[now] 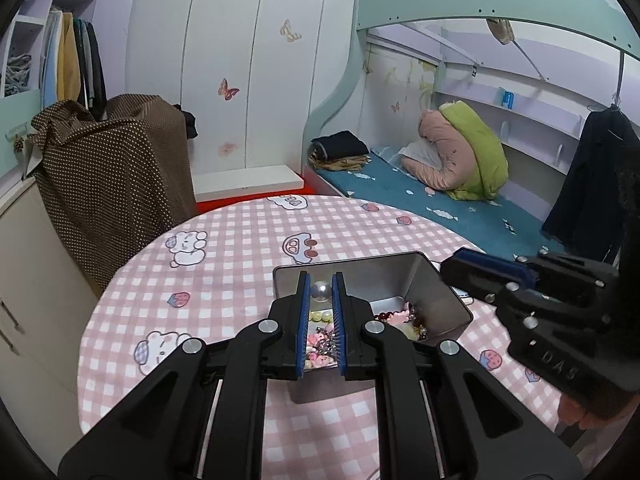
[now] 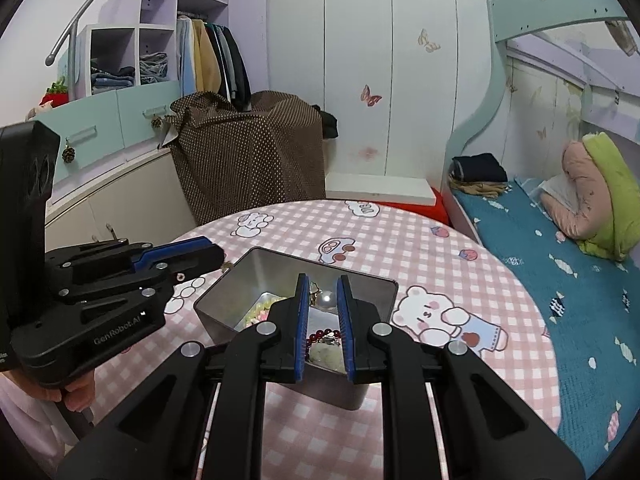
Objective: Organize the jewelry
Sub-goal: 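Carry both pearl earrings over the tin and open both tools inside it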
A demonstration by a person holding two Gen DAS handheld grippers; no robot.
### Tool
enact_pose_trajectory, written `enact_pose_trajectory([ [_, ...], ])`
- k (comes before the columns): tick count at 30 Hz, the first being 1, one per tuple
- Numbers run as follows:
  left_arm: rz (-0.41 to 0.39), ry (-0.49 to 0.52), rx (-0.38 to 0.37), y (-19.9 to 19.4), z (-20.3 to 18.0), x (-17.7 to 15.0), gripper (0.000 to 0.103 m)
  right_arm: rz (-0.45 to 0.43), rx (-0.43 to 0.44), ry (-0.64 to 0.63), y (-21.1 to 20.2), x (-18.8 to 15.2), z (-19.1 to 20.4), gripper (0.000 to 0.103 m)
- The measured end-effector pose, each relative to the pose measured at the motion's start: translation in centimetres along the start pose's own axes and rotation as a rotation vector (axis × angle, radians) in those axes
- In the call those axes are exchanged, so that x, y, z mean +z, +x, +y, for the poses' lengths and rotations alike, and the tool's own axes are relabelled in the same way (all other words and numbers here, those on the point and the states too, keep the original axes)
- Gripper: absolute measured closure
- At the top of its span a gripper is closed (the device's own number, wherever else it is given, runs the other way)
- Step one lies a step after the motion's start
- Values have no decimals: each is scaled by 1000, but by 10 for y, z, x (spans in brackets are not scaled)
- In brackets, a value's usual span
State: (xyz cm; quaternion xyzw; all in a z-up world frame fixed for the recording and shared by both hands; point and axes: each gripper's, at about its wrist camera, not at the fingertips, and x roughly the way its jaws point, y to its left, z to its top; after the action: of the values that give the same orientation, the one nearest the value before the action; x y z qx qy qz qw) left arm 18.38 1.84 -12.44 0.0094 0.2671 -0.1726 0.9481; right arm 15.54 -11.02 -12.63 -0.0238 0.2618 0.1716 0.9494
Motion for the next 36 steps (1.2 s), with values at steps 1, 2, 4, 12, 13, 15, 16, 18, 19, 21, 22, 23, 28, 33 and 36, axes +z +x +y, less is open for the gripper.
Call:
enact_pose_trajectory([
  [1, 6, -1, -3, 3, 0, 0, 92, 6, 0, 4, 2, -1, -1, 89],
  [2, 10, -1, -4, 6, 0, -1, 92, 12, 0, 8, 5, -1, -3, 89],
  [4, 21, -5, -5, 12, -1, -1, 92, 26, 7, 15, 11, -3, -4, 89],
  [12, 60, -14, -23, 31, 1, -4, 92, 78, 13, 26, 30, -8, -6, 89],
  [13, 65, -11, -26, 33, 0, -4, 92, 84, 14, 28, 32, -9, -6, 89],
  [15, 67, -9, -30, 35, -1, -5, 92, 92, 15, 29, 35, -10, -6, 89],
  [16, 70, -8, -32, 36, -1, -5, 92, 94, 15, 28, 36, -10, -6, 89],
  [18, 72, -4, -31, 38, -1, -5, 92, 94, 17, 28, 37, -9, -6, 88],
  [19, 73, -3, -34, 39, -1, -5, 92, 89, 22, 26, 36, -8, -5, 87],
  [21, 73, -1, -34, 40, -2, -5, 92, 72, 26, 25, 32, -7, -6, 79],
  [22, 73, 0, -36, 40, -2, -5, 92, 66, 21, 26, 31, -6, -7, 74],
  [23, 73, 0, -37, 40, -2, -5, 92, 59, 13, 28, 29, -5, -8, 63],
  [28, 74, 1, -37, 40, -3, -5, 92, 22, -54, 47, 21, -1, -16, 32],
  [33, 71, 3, -36, 39, -3, -5, 92, 3, -123, 84, 16, -3, -28, 16],
  [36, 72, 3, -33, 39, -3, -5, 92, 12, -140, 93, 16, -6, -33, 15],
])
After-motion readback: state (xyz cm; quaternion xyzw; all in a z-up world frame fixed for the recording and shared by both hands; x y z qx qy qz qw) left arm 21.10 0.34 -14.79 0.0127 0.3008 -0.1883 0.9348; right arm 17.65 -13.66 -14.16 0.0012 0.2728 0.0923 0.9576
